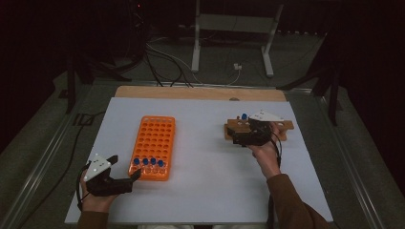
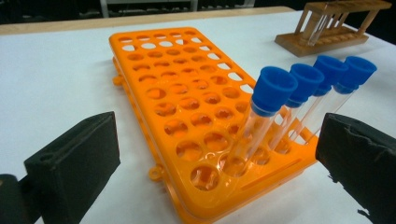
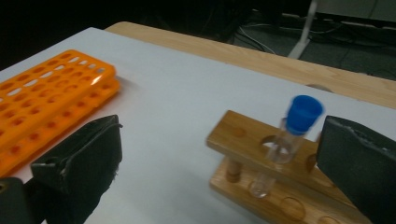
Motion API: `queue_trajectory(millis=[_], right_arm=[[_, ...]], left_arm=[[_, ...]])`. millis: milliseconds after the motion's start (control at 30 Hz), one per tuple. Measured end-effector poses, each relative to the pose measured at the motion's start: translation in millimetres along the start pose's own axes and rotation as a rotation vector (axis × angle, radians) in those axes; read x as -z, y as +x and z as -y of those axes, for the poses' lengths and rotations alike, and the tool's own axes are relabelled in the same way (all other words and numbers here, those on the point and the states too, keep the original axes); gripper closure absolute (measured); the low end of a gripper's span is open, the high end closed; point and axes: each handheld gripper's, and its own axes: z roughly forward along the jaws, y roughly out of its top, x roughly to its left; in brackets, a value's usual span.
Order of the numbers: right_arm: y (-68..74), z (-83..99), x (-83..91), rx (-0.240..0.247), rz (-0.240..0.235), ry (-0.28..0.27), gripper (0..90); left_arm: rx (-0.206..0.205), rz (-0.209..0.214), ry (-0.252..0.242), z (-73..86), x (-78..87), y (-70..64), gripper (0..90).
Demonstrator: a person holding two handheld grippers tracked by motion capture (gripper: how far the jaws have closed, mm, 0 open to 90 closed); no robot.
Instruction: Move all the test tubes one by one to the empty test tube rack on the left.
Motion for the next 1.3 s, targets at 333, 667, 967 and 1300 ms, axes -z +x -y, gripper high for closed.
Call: queue_trajectory(millis=[333,667,967,1300], right_arm=[[-17.3,4.5,-9.4,0.003,0.073,0.034,2.8],[-23.8,8.2,-21.3,-0.014,0.144,0.023,27.4],[-21.9,10.5,-26.2,0.018,0.141,0.011,67.3],[-17.5,9.8,-29.3,0.029,0.142,0.008,76.6]], left_arm=[[-0.004,0.001,0.006,0.3,-1.2,-1.2,0.6],[0.002,-0.002,0.01,1.0,-2.0,-0.6,0.6],[0.002,0.0,0.012,1.0,-2.4,-0.8,0.6],[0.004,0.004,0.01,0.9,-2.5,-1.3,0.6]])
